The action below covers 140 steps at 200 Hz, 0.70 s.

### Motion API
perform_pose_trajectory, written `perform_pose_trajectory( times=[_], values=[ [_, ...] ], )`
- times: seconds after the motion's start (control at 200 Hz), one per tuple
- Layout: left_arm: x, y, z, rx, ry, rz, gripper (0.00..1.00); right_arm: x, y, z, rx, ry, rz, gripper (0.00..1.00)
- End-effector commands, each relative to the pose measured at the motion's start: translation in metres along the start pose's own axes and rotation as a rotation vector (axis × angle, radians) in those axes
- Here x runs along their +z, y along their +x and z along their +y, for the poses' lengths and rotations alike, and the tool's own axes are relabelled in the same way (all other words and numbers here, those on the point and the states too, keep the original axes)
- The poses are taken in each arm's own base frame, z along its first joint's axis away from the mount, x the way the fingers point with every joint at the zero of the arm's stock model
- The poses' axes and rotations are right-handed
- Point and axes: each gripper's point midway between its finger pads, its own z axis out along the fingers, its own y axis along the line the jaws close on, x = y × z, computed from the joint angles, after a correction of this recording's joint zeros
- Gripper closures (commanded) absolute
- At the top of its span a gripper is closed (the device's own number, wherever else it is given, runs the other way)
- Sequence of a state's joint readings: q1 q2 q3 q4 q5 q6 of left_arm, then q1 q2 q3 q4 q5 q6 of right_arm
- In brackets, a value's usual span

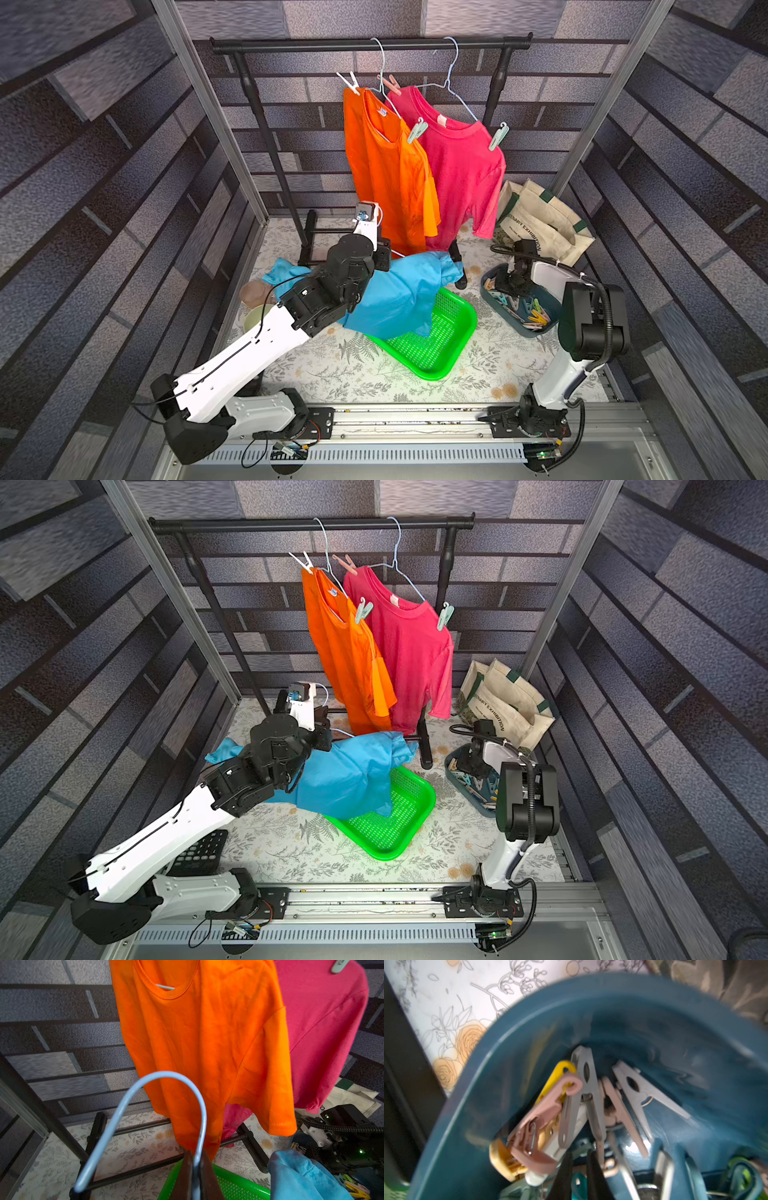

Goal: Use clothespins to secure the t-shirt on both sides of the hanger
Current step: Pick up the clothespin from the storage box.

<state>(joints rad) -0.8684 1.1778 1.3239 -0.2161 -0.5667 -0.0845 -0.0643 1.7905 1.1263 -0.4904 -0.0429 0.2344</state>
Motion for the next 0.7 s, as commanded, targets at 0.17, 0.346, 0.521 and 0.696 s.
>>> perform_pose_trajectory(
  times=[0.17, 0.346, 0.521, 0.696],
  values=[
    [-0.088, -0.112, 0.058, -0.243, 0.045, -0.404, 1.0, -0.026, 0.001, 0.004, 0.022, -0.035, -0.056, 0.96],
    [-0.086, -0.123, 0.041, -0.206, 0.089, -0.375, 1.0, -0.048, 0.012, -0.004, 0.058, -0.011, -0.09, 0.98],
    [-0.082, -0.122, 0.039, -0.251, 0.115, -0.362, 1.0, -0.082, 0.018, -0.003, 0.061, -0.018, -0.14, 1.0],
    [-0.076, -0.12, 0.037, -0.243, 0.108, -0.326, 1.0, -0.125, 0.041, 0.006, 0.058, -0.08, -0.173, 1.0]
  ],
)
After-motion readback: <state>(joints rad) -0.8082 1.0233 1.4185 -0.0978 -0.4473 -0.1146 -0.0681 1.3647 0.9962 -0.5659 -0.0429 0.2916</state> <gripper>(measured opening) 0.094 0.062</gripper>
